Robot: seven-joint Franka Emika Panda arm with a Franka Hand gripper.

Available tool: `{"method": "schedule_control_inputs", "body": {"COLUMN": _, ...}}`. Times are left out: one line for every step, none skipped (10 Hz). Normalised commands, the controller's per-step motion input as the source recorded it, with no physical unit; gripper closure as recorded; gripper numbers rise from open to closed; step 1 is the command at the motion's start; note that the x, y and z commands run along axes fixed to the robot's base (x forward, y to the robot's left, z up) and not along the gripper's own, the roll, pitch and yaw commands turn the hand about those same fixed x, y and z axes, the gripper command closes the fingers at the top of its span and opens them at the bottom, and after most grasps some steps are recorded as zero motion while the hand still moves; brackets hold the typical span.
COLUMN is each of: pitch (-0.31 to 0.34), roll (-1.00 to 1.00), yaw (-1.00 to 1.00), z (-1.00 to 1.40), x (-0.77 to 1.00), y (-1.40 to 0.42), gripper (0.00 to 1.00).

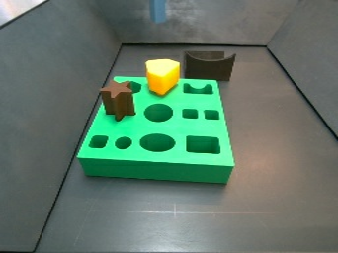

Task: Pick up the rectangle object. Move up. Move to above the board. Insert the rectangle object.
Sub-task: Move to above the board.

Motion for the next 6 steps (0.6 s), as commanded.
{"method": "schedule_control_inputs", "body": {"pitch": 0.107, "roll": 0.08, "yaw": 0.03, "z": 1.00, "x": 0.11, "y": -0.12, "gripper": 1.00}}
{"method": "schedule_control_inputs", "body": {"pitch": 0.103, "roll": 0.09, "yaw": 0.03, "z": 1.00, "x": 0.09, "y": -0.11, "gripper": 1.00}}
{"method": "schedule_control_inputs", "body": {"pitch": 0.104, "roll": 0.09, "yaw": 0.03, "z": 1.00, "x": 0.09, "y": -0.10, "gripper": 1.00}}
{"method": "schedule_control_inputs", "body": {"pitch": 0.101, "roll": 0.10, "yaw": 0.03, "z": 1.00, "x": 0.07, "y": -0.09, "gripper": 1.00}}
{"method": "schedule_control_inputs", "body": {"pitch": 0.097, "roll": 0.10, "yaw": 0.03, "z": 1.00, "x": 0.07, "y": -0.09, "gripper": 1.00}}
{"method": "schedule_control_inputs", "body": {"pitch": 0.096, "roll": 0.08, "yaw": 0.03, "z": 1.00, "x": 0.06, "y": -0.07, "gripper": 1.00}}
